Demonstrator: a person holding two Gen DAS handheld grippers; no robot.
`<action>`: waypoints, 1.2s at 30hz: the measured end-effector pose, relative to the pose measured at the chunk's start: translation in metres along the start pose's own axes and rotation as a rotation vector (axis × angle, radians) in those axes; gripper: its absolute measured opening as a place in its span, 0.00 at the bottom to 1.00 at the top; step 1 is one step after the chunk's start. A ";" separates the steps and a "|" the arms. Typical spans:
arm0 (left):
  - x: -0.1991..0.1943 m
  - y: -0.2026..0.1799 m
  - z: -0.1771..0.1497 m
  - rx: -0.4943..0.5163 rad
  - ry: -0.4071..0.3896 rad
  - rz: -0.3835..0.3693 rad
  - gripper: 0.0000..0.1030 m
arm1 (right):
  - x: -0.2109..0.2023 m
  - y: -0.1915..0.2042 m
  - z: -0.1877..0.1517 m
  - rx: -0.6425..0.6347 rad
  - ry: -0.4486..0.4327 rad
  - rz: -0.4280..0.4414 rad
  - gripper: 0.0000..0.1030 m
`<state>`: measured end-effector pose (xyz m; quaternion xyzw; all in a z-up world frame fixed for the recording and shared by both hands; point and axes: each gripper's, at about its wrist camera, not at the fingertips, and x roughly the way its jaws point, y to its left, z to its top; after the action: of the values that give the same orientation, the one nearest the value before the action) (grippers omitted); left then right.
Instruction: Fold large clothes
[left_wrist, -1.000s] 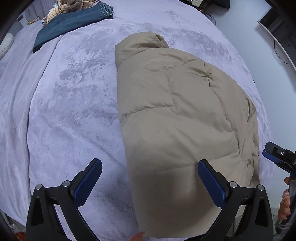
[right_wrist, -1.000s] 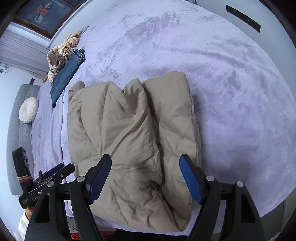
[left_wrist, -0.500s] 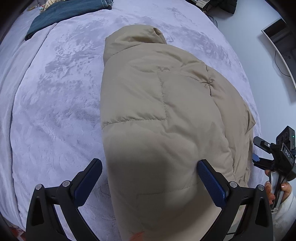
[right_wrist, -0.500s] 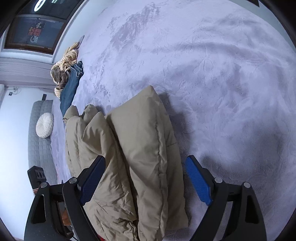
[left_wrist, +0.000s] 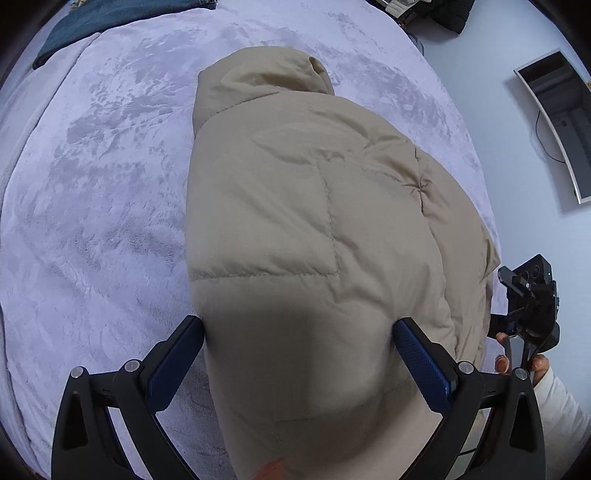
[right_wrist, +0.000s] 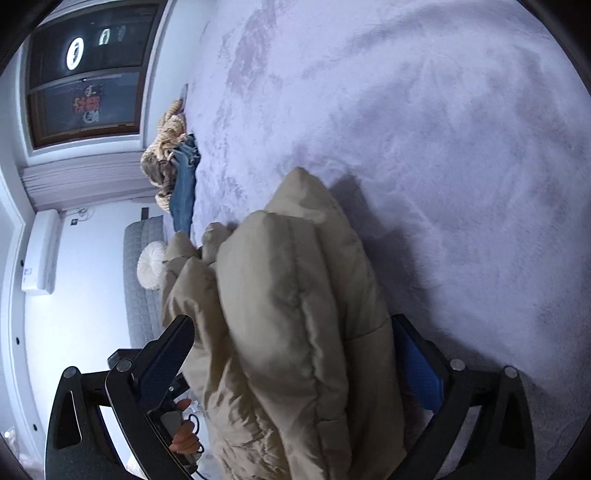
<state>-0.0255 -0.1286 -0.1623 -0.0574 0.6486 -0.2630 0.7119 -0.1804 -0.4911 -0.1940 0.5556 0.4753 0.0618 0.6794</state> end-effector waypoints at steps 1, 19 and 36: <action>-0.001 0.006 0.004 -0.006 0.000 -0.034 1.00 | 0.002 0.007 0.000 -0.029 0.020 -0.001 1.00; 0.071 0.067 0.019 -0.170 0.122 -0.481 1.00 | 0.090 0.025 0.017 -0.194 0.298 -0.162 1.00; 0.019 -0.016 0.013 -0.008 -0.005 -0.131 0.82 | 0.072 0.046 0.007 -0.102 0.237 -0.205 0.45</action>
<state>-0.0178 -0.1544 -0.1708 -0.1035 0.6427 -0.3062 0.6946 -0.1163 -0.4347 -0.1985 0.4578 0.6027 0.0815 0.6485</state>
